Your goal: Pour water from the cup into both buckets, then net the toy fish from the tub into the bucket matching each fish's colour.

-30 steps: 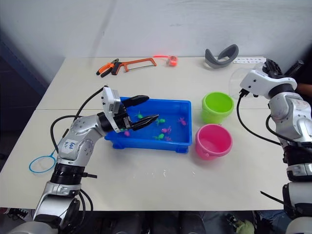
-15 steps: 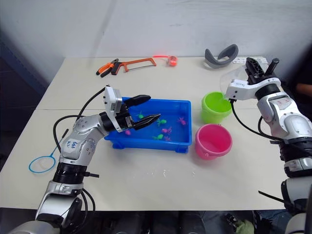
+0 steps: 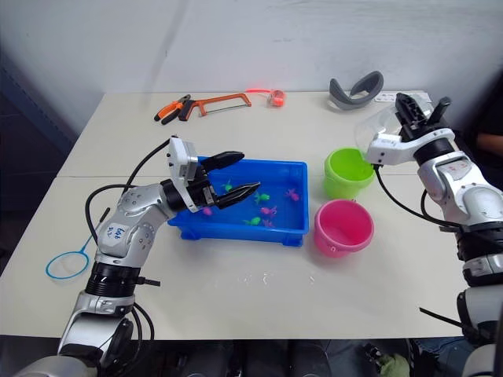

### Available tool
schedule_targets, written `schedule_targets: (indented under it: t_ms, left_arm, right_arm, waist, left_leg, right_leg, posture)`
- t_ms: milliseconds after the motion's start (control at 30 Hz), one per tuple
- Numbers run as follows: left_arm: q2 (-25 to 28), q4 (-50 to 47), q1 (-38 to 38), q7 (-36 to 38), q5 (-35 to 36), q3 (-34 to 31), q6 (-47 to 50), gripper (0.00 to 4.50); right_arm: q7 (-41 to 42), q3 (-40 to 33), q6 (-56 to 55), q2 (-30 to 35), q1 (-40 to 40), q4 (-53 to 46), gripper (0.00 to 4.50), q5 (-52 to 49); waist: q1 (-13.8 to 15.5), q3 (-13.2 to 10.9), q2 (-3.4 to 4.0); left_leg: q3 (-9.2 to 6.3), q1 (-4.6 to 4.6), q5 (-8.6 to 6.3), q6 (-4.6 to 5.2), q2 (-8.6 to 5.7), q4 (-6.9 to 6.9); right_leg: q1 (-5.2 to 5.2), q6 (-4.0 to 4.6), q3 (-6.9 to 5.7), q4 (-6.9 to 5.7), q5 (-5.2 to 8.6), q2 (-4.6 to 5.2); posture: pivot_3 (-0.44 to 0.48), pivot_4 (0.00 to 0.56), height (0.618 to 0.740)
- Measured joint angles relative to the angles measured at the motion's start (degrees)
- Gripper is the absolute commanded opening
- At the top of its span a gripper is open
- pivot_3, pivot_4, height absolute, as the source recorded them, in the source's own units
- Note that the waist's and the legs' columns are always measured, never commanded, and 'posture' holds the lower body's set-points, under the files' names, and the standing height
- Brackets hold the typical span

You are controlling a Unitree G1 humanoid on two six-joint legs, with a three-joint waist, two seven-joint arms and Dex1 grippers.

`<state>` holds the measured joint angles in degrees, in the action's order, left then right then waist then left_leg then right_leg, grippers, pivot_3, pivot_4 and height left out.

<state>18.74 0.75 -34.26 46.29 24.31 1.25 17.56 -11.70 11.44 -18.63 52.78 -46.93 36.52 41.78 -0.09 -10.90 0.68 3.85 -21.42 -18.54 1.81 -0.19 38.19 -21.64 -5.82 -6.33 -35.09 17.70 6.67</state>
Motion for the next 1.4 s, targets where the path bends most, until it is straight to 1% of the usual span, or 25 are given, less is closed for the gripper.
schedule_targets:
  t_ms: [100,200,267,367,400,433,533,633,733,833,1033,1133,1300,1400]
  left_arm:
    - [0.1,-0.2,0.0,1.1,0.3,0.0,0.0,4.5]
    - [0.6,-0.3,0.0,2.4,0.7,-0.1,0.1,4.5]
    - [1.4,-0.4,0.0,3.7,1.3,-0.2,0.1,4.5]
    - [3.3,-0.9,0.2,7.7,3.8,-1.3,0.1,4.5]
    - [3.8,-1.3,0.4,8.3,4.1,-1.5,0.1,4.5]
    - [4.8,-2.1,0.7,10.0,5.1,-1.9,0.1,4.5]
    - [7.2,-4.1,1.5,14.2,7.0,-1.7,1.5,4.5]
    - [9.4,-7.0,3.6,17.9,8.1,-0.9,2.6,4.5]
    - [10.1,-8.4,5.6,20.1,8.4,-0.1,3.0,4.5]
    - [10.2,-10.0,6.2,21.1,8.4,0.5,2.9,4.5]
    - [9.9,-11.4,6.9,20.1,8.4,1.5,2.9,4.5]
    - [9.8,-11.5,7.2,19.6,8.4,1.6,2.9,4.5]
    - [9.9,-11.6,7.5,19.3,8.4,1.7,3.0,4.5]
    - [10.3,-12.0,7.5,19.2,8.4,1.7,3.2,4.5]
  right_arm:
    - [8.3,-6.7,2.7,-2.3,2.2,-0.8,0.09,-11.8]
    - [15.6,-14.3,9.3,-3.8,5.1,-3.4,0.09,-22.8]
    - [21.2,-20.3,16.9,-4.5,7.4,-6.5,0.09,-31.0]
    - [29.5,-31.6,34.1,-6.3,12.3,-13.2,0.09,-46.0]
    - [30.4,-33.0,36.1,-6.6,13.2,-14.0,0.09,-47.9]
    - [31.9,-36.0,40.7,-7.6,15.6,-16.5,0.09,-52.0]
    - [32.2,-42.0,48.2,-9.5,20.3,-20.2,0.09,-57.9]
    - [32.2,-48.3,49.0,-12.4,24.2,-20.9,0.09,-62.8]
    - [32.2,-49.5,47.6,-15.1,27.5,-20.3,0.09,-63.8]
    - [31.7,-49.5,44.8,-16.4,28.0,-17.3,0.09,-63.8]
    - [29.9,-49.2,33.0,-17.5,28.0,-8.3,0.09,-61.9]
    - [29.9,-47.4,28.6,-17.6,28.0,-4.8,0.09,-60.7]
    - [31.2,-43.8,24.5,-18.2,28.8,-0.9,0.09,-59.4]
    - [30.6,-43.7,22.7,-18.2,28.6,0.6,0.09,-59.6]
  waist:
    - [0.2,0.0,-0.02]
    - [0.3,0.0,-0.03]
    - [0.2,0.0,-0.03]
    - [0.3,0.0,-0.03]
    - [0.3,0.0,-0.03]
    - [0.3,0.0,-0.02]
    - [0.2,0.0,-0.01]
    - [0.2,0.0,-0.02]
    - [0.1,0.0,-0.01]
    - [0.0,0.0,-0.01]
    - [0.1,0.0,-0.01]
    - [0.0,0.0,-0.01]
    - [0.0,0.0,-0.01]
    - [0.0,0.0,-0.01]
  left_leg:
    - [-0.04,-0.02,0.0,0.01,-0.01,0.02]
    - [-0.11,-0.04,0.01,0.02,-0.01,0.03]
    - [-0.12,-0.04,0.01,0.03,0.0,0.02]
    - [-0.16,-0.05,0.01,0.03,0.03,0.02]
    - [-0.16,-0.04,0.01,0.04,0.03,0.02]
    - [-0.15,-0.04,0.01,0.04,0.02,0.02]
    - [-0.1,0.0,0.02,0.06,-0.02,0.03]
    - [-0.08,0.08,0.02,0.06,-0.01,0.01]
    - [0.01,0.13,0.02,0.06,-0.02,0.02]
    - [0.08,0.2,0.02,0.07,-0.04,0.03]
    - [0.07,0.2,0.02,0.06,-0.04,0.03]
    - [0.07,0.21,0.02,0.06,-0.03,0.03]
    - [0.07,0.21,0.02,0.06,-0.03,0.03]
    - [0.06,0.22,0.03,0.06,-0.03,0.05]
  right_leg:
    - [0.02,0.0,-0.05,0.0,0.0,0.02]
    - [0.04,0.0,-0.12,0.01,0.0,0.03]
    - [0.04,0.0,-0.12,0.0,0.0,0.03]
    - [0.07,0.0,-0.16,0.0,0.0,0.03]
    - [0.07,0.0,-0.17,0.0,0.0,0.03]
    - [0.06,0.0,-0.15,-0.01,0.0,0.04]
    - [0.06,0.01,-0.09,-0.07,0.0,0.08]
    - [0.08,0.0,-0.03,-0.09,0.0,0.06]
    - [0.08,0.01,0.05,-0.14,0.0,0.06]
    - [0.08,0.0,0.15,-0.23,0.0,0.07]
    - [0.07,0.01,0.15,-0.23,0.0,0.07]
    - [0.07,0.01,0.15,-0.24,0.0,0.06]
    - [0.07,0.01,0.15,-0.23,0.0,0.07]
    - [0.08,0.01,0.15,-0.24,0.0,0.08]
  posture:
    - [0.0,0.15,0.74]
    - [0.0,0.15,0.74]
    - [0.0,0.15,0.74]
    - [0.0,0.15,0.74]
    - [0.0,0.15,0.74]
    - [0.0,0.15,0.74]
    - [0.0,0.15,0.74]
    - [0.0,0.15,0.74]
    - [0.0,0.15,0.74]
    - [0.0,0.15,0.74]
    - [0.0,0.15,0.74]
    - [0.0,0.15,0.74]
    - [0.0,0.15,0.74]
    - [0.0,0.15,0.74]
